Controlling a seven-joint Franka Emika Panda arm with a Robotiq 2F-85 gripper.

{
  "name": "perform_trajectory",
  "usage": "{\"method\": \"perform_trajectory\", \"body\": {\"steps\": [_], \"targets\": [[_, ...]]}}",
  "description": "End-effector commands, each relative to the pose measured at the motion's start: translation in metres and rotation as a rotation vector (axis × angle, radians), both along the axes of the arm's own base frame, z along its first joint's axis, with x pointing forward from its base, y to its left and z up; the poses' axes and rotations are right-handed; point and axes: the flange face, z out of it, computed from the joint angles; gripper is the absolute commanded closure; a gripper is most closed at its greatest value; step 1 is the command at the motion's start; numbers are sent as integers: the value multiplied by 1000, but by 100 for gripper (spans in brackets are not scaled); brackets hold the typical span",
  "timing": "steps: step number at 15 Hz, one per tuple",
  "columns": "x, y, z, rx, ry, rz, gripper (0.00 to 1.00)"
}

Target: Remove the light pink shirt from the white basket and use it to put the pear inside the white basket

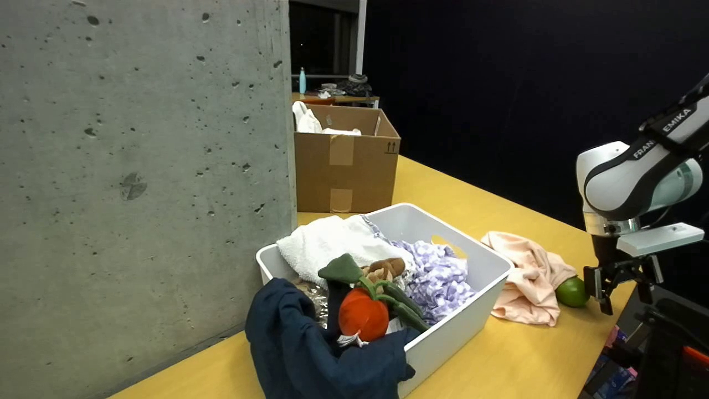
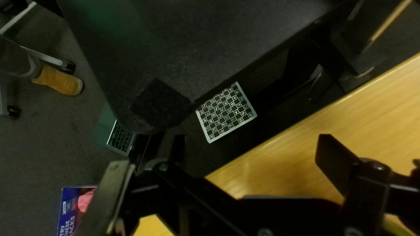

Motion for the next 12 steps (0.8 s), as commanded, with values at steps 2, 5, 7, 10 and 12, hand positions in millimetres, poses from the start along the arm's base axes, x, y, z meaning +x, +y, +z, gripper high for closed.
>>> {"method": "perform_trajectory", "body": {"steps": [2, 5, 7, 10, 12], "targets": [[19, -14, -17, -9, -17, 10, 0], [34, -18, -18, -27, -40, 14, 0], [44, -18, -18, -35, -51, 22, 0], [57, -19, -14, -51, -69, 33, 0], [65, -20, -10, -61, -85, 41, 0]]}}
